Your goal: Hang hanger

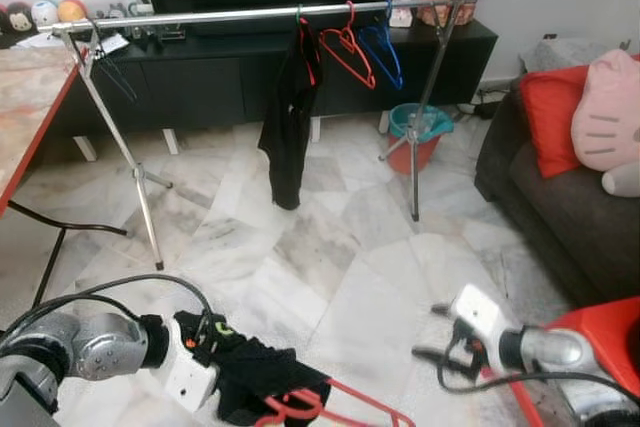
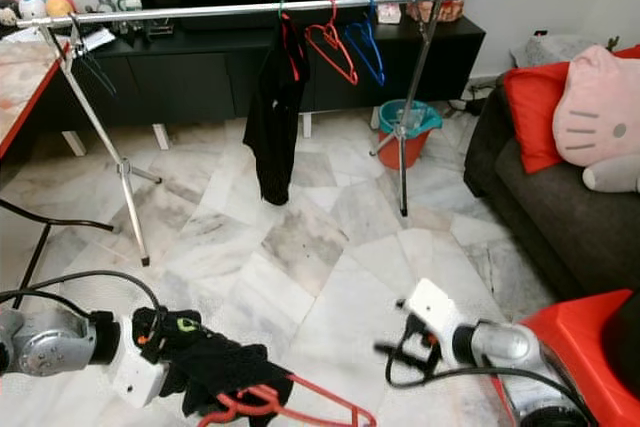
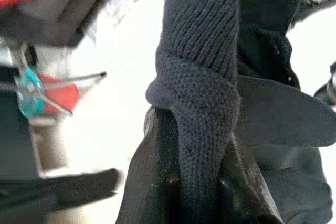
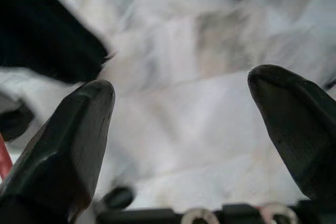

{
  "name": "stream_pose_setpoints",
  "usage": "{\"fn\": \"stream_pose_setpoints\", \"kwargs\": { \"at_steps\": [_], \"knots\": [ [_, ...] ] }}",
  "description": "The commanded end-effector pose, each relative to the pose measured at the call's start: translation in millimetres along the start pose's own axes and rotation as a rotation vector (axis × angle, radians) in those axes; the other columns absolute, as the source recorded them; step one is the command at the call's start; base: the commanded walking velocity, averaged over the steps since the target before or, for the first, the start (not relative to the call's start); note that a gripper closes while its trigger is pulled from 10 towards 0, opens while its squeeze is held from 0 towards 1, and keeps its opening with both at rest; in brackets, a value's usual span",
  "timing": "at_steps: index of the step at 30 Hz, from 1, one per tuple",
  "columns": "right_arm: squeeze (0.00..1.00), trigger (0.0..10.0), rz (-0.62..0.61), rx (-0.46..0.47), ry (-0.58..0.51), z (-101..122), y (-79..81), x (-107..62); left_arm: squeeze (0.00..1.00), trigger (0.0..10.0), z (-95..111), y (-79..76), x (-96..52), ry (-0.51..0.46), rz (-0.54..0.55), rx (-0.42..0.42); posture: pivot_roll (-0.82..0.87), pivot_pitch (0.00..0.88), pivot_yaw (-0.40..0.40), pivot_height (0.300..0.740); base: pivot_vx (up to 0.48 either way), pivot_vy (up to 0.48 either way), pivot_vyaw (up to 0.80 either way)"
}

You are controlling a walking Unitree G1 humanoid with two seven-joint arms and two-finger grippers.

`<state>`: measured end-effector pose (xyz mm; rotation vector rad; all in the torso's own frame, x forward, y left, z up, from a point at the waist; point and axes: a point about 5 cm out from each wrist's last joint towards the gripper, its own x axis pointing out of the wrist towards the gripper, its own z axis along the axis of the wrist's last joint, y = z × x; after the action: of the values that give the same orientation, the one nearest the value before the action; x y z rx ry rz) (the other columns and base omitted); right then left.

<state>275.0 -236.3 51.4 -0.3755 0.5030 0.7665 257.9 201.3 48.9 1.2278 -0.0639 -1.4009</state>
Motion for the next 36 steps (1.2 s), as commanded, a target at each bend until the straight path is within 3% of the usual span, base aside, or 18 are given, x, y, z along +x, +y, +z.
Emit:
{"fn": "stream_pose_setpoints", "kwargs": {
  "at_steps": [1,3,4,5,8,11,15,17,26,31,33,36],
  "knots": [
    [0.0,10.0,-0.026,-0.049,-0.047,14,-4.3,-0.7,0.0,10.0,-4,1.9,-0.6,0.03,-0.001,-0.112,0.07,0.0,0.022,0.74,0.0,0.0,0.0],
    [0.0,10.0,-0.024,-0.062,-0.058,18,-4.7,-0.7,0.0,10.0,-5,3.1,0.3,0.038,-0.01,-0.16,0.07,0.0,0.022,0.74,0.0,0.0,0.0],
    [0.0,10.0,0.0,-0.081,-0.092,27,-4.2,-0.5,0.0,10.0,-4,8.7,1.0,0.047,-0.032,-0.267,0.08,0.0,0.025,0.74,0.0,0.0,0.0],
    [0.0,10.0,0.0,-0.081,-0.092,27,-4.2,-0.5,0.0,10.0,-4,8.7,1.0,0.047,-0.032,-0.267,0.08,0.0,0.025,0.74,0.0,0.0,0.0],
    [0.0,10.0,0.13,-0.096,-0.179,46,6.5,0.0,0.0,10.0,0,22.6,-0.9,0.024,-0.068,-0.429,0.08,0.0,0.028,0.74,0.0,0.0,0.0],
    [0.0,10.0,0.176,-0.105,-0.192,50,11.0,0.8,0.0,10.0,2,24.9,-1.6,0.016,-0.098,-0.464,0.08,0.0,0.027,0.74,0.0,0.0,0.0],
    [0.0,10.0,0.306,-0.127,-0.202,54,25.1,2.9,0.0,10.0,9,26.3,-5.6,0.014,-0.224,-0.508,0.08,0.0,0.031,0.74,0.0,0.0,0.0],
    [0.0,10.0,0.398,-0.134,-0.188,53,33.4,1.1,0.0,10.0,22,29.5,-9.6,-0.012,-0.295,-0.584,0.07,0.0,0.037,0.74,0.0,0.0,0.0],
    [0.0,10.0,0.534,-0.112,-0.205,52,46.5,-3.7,0.0,10.0,27,36.7,-8.3,0.027,-0.364,-0.595,0.07,0.0,0.035,0.74,0.0,0.0,0.0],
    [0.0,10.0,0.461,-0.097,-0.244,56,36.9,-5.2,0.0,10.0,30,33.4,-5.4,0.081,-0.397,-0.568,0.06,0.0,0.04,0.74,0.0,0.0,0.0],
    [0.0,10.0,0.489,-0.067,-0.29,61,37.7,-8.7,0.0,10.0,30,30.3,-5.4,0.096,-0.416,-0.576,0.06,0.0,0.04,0.74,0.0,0.0,0.0],
    [0.0,10.0,0.568,-0.085,-0.263,59,48.7,-8.8,0.0,10.0,30,31.6,-2.4,0.108,-0.407,-0.562,0.06,0.0,0.038,0.74,0.0,0.0,0.0]
  ]
}}
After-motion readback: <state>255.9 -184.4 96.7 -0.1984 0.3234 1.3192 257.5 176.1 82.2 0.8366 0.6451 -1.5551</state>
